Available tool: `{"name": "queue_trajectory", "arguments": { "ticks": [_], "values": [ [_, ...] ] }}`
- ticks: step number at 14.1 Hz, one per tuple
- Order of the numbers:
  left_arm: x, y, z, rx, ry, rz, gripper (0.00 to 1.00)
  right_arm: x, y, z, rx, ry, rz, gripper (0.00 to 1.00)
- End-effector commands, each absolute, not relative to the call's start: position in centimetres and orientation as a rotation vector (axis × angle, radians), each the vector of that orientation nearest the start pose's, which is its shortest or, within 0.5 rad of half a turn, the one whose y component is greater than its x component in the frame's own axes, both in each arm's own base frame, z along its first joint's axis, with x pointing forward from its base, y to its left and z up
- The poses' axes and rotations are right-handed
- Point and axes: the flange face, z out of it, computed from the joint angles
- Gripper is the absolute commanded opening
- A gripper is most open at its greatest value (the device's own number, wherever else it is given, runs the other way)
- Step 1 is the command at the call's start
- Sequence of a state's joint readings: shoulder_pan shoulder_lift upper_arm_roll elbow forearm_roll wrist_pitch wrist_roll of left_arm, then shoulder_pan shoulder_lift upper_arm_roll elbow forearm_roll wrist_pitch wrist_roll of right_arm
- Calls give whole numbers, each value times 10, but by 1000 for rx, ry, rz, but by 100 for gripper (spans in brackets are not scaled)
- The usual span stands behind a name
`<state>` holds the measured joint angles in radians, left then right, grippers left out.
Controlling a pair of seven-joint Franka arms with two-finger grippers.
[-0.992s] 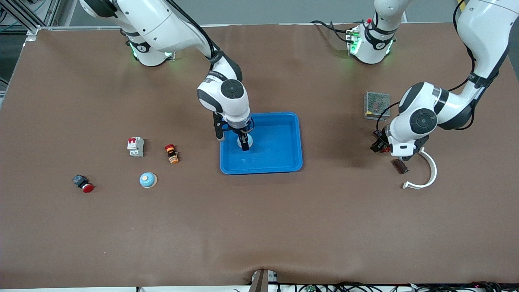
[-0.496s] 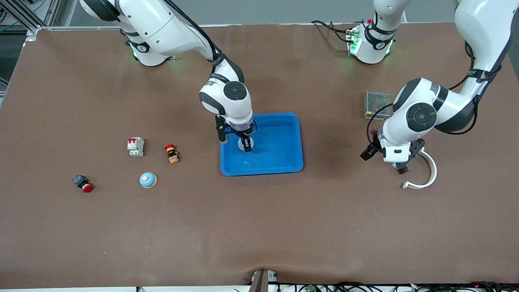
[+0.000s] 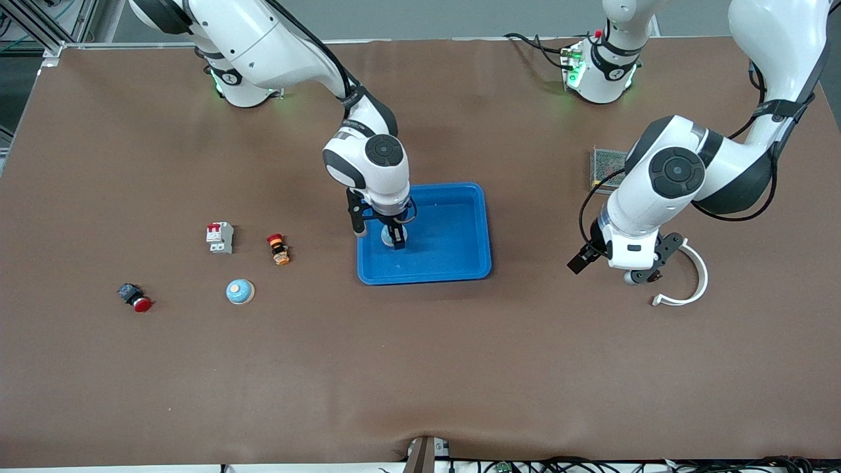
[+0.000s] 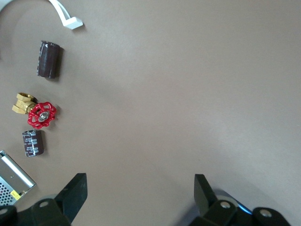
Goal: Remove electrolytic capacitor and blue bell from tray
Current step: 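Set the capacitor by the valve while the right gripper lifts the bell, then carry the bell toward the red button while the left gripper withdraws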
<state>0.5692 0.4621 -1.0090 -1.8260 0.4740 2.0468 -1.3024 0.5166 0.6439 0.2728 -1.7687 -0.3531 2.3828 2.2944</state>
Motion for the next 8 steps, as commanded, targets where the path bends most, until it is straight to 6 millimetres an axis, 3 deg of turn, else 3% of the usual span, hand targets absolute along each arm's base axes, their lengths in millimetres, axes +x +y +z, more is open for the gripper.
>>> {"name": "queue_trajectory", "arguments": {
  "ticks": [1,3,6,8],
  "values": [
    [602,-189,408,-2947,-959,-60,100,505,436,259,-2635,1850,17,0],
    [606,-185,418,-2951,-928,-70,100,527,417,279,-2729,1766,25,0],
    [624,-175,446,-3016,-838,-138,100,560,366,302,-2985,1298,63,0],
    [628,-173,450,-3042,-779,-145,100,587,321,311,-3061,1064,72,0]
  ]
}}
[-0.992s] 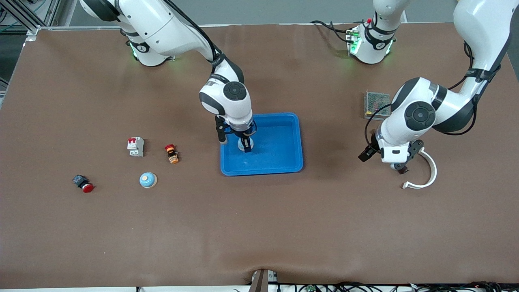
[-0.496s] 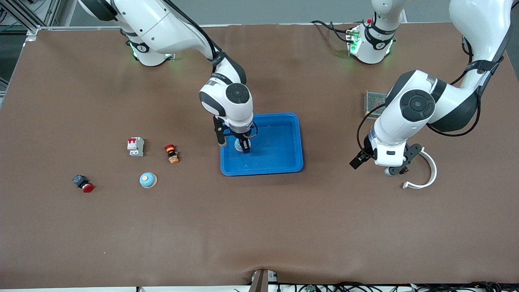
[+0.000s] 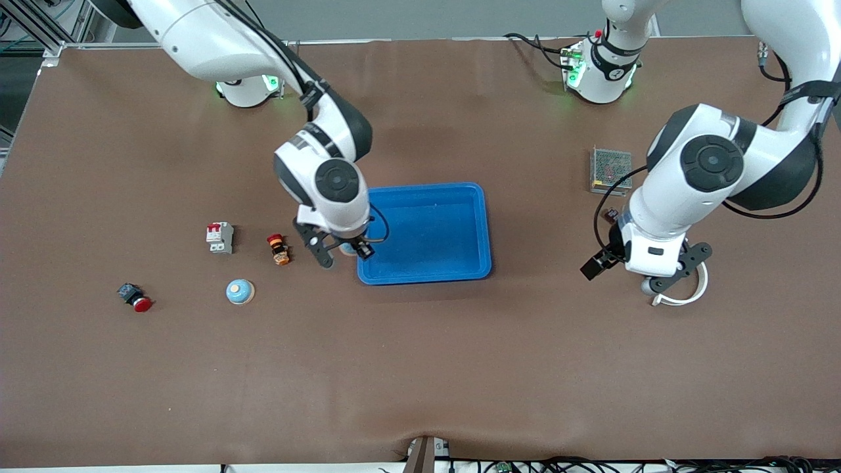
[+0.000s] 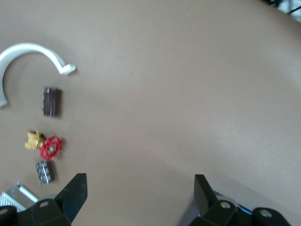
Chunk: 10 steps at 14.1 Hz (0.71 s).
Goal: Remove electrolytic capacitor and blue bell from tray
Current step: 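Carry the bell toward the red button while the left gripper withdraws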
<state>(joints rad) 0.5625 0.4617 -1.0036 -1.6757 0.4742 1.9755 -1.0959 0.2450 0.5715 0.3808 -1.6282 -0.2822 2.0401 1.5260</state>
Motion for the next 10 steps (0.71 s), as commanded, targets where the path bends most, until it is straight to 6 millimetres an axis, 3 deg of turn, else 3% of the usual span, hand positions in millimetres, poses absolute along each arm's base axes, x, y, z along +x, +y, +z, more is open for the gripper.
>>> {"name": "queue_trajectory", "arguments": {
  "ticks": [1,5,7,10],
  "values": [
    [629,-174,450,-3044,-775,-145,100,600,294,315,-3079,997,71,0],
    [629,-171,450,-2982,-546,-168,100,643,177,330,-3138,755,69,0],
    [626,-169,456,-2985,-478,-142,100,651,141,336,-3157,684,56,0],
    [623,-138,487,-3048,-359,-120,100,661,89,338,-3186,609,42,0]
  ]
}}
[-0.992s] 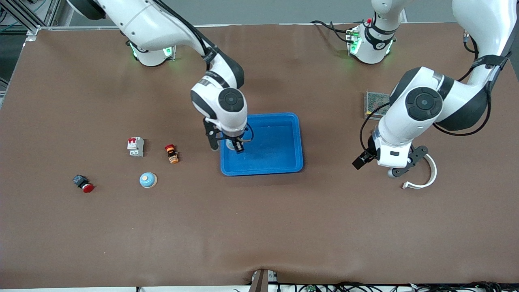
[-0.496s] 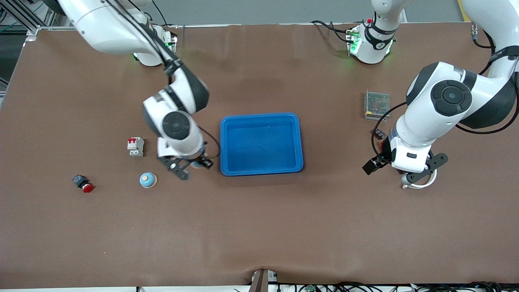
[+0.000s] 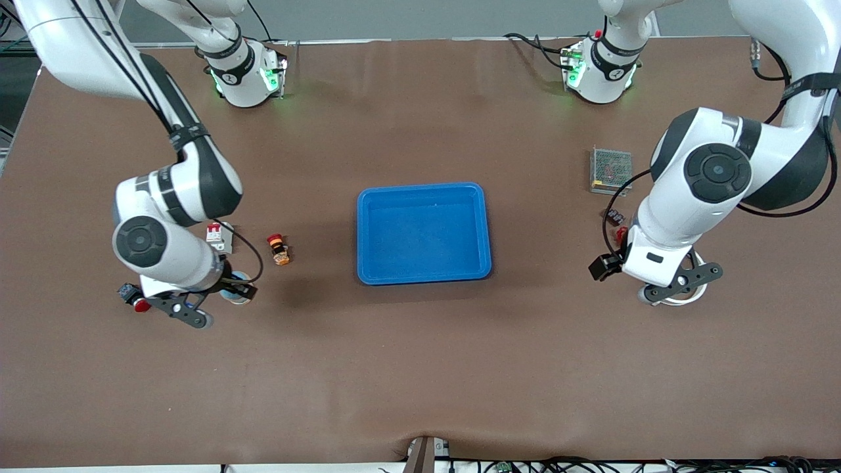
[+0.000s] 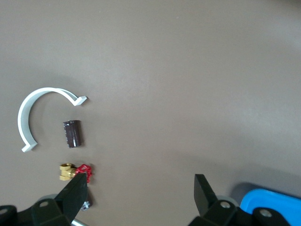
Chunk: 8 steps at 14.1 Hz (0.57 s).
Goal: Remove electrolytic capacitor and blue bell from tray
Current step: 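Carry the bell toward the red button while the left gripper withdraws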
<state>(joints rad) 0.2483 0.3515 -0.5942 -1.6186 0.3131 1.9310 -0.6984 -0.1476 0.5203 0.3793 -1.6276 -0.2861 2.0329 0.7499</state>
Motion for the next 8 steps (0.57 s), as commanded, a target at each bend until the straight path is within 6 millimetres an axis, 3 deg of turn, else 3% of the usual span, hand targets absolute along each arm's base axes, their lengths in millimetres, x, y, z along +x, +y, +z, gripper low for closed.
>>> {"name": "queue_trajectory", "arguments": {
  "ticks": [1,5,8],
  "values": [
    [620,-131,496,-3071,-331,-98,100,662,78,336,-3188,588,41,0],
    [597,-91,544,-3093,-227,-57,100,653,43,311,-3209,519,-13,0],
    [570,-69,587,-3085,-129,-62,100,644,-6,286,-3188,424,-84,0]
  ]
}}
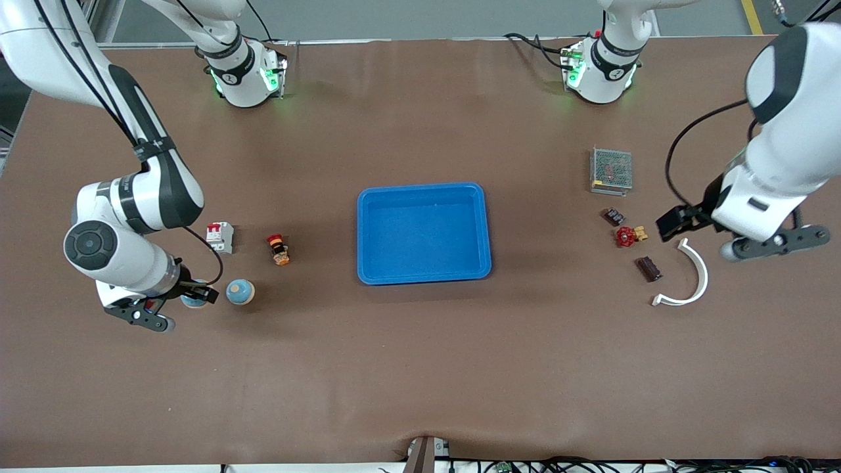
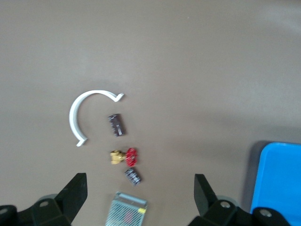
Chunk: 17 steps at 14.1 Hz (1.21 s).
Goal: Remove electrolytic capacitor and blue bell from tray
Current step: 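Carry the bell toward the red button while the left gripper withdraws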
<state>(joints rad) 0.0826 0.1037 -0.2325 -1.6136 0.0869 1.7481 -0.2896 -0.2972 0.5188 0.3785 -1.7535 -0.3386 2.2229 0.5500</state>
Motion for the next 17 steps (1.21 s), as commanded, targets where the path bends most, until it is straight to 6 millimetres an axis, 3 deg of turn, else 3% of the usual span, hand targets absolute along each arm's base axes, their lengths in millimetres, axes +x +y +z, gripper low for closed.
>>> {"name": "queue_trajectory", "arguments": {
  "ticks": [1,4,6,10,14,17],
  "values": [
    [561,-63,596,-3104,-150,-31,100,639,-21,277,-3180,394,-109,0],
    [527,-63,623,-3110,-182,-24,100,627,-61,260,-3168,321,-161,0],
    [518,-63,631,-3109,-175,-36,100,624,-77,255,-3167,290,-173,0],
    [515,-64,631,-3126,-172,-10,100,621,-81,249,-3155,287,-223,0],
    [514,-69,634,-3142,-161,-8,100,618,-106,222,-3170,246,-269,0],
    [517,-66,635,-3131,-167,-11,100,615,-109,206,-3155,244,-278,0]
  ]
}}
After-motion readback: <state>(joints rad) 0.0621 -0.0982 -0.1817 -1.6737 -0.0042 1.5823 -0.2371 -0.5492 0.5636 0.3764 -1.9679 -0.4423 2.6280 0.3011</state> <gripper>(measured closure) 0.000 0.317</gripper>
